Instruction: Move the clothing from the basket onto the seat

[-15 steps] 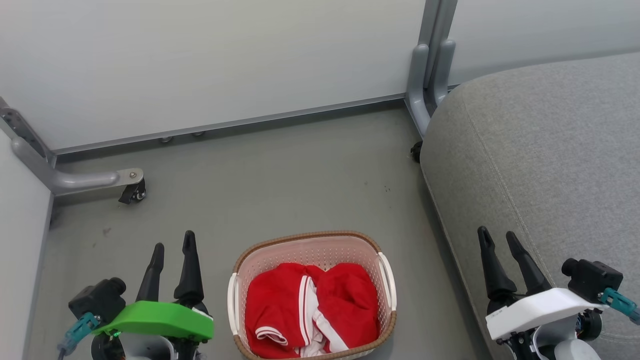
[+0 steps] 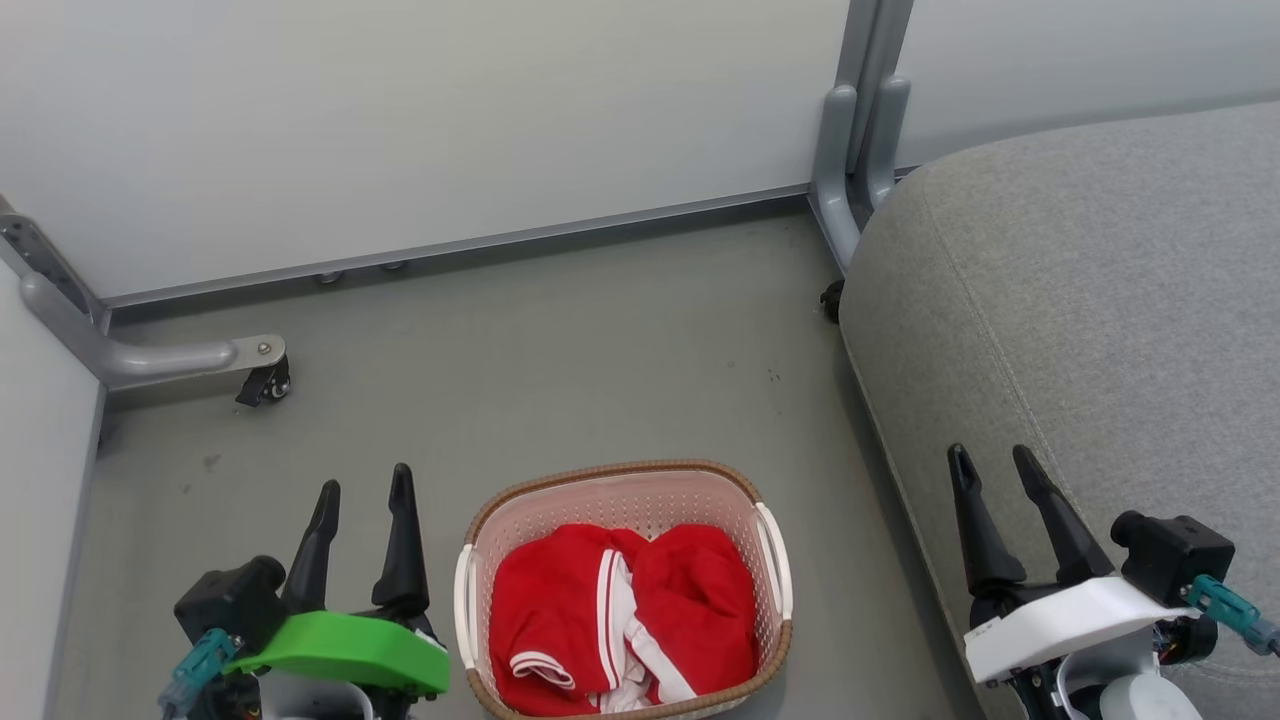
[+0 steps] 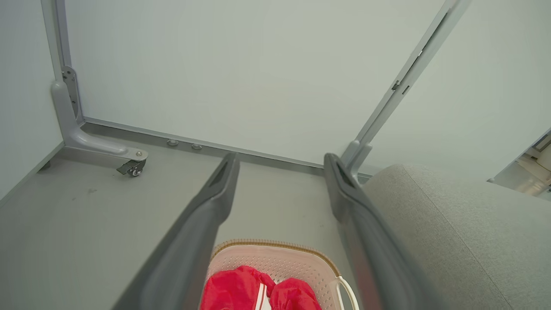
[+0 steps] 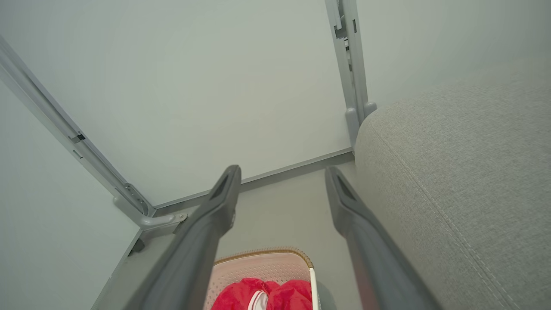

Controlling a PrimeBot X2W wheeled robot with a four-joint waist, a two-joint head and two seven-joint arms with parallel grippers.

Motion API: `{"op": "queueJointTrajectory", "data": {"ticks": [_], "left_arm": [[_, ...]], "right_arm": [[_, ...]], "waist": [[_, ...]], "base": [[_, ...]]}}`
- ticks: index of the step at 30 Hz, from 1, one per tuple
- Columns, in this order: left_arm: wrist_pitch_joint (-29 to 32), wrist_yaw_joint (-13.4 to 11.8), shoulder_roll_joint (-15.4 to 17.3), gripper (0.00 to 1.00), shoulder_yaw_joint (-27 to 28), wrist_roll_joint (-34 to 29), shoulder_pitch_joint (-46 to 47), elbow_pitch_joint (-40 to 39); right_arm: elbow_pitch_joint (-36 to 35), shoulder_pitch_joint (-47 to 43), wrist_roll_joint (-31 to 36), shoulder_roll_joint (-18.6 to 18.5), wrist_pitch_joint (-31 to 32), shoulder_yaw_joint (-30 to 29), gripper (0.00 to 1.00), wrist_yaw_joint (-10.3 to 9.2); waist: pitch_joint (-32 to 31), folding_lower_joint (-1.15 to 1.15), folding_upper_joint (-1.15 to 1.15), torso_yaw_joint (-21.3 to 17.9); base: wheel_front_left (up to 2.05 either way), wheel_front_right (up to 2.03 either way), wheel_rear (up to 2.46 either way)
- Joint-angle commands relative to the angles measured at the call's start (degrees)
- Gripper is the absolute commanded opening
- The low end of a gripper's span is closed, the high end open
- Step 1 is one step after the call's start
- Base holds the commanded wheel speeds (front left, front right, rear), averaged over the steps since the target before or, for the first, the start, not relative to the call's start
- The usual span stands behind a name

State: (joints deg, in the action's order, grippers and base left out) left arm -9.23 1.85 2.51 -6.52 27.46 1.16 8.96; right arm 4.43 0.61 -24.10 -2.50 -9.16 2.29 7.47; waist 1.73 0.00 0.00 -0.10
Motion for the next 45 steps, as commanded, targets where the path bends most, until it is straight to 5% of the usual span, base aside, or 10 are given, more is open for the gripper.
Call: {"op": "queueJointTrajectory", "data": {"ticks": [1, 45], "left_arm": [[-0.6, 0.3, 0.4, 1.00, -0.3, -1.9, -0.1, -0.8], [-5.6, -0.1, 0.5, 1.00, -4.1, -22.6, -2.6, -1.6]], "right_arm": [[-0.8, -0.2, 1.6, -0.3, -0.7, 0.1, 1.00, 0.03], [-2.7, -3.3, 19.2, -0.5, -5.8, -0.7, 1.00, 0.02]], "waist": [[0.0, 0.00, 0.00, 0.0], [0.0, 0.00, 0.00, 0.6]], "base": [[0.00, 0.00, 0.00], [0.00, 0.00, 0.00]]}}
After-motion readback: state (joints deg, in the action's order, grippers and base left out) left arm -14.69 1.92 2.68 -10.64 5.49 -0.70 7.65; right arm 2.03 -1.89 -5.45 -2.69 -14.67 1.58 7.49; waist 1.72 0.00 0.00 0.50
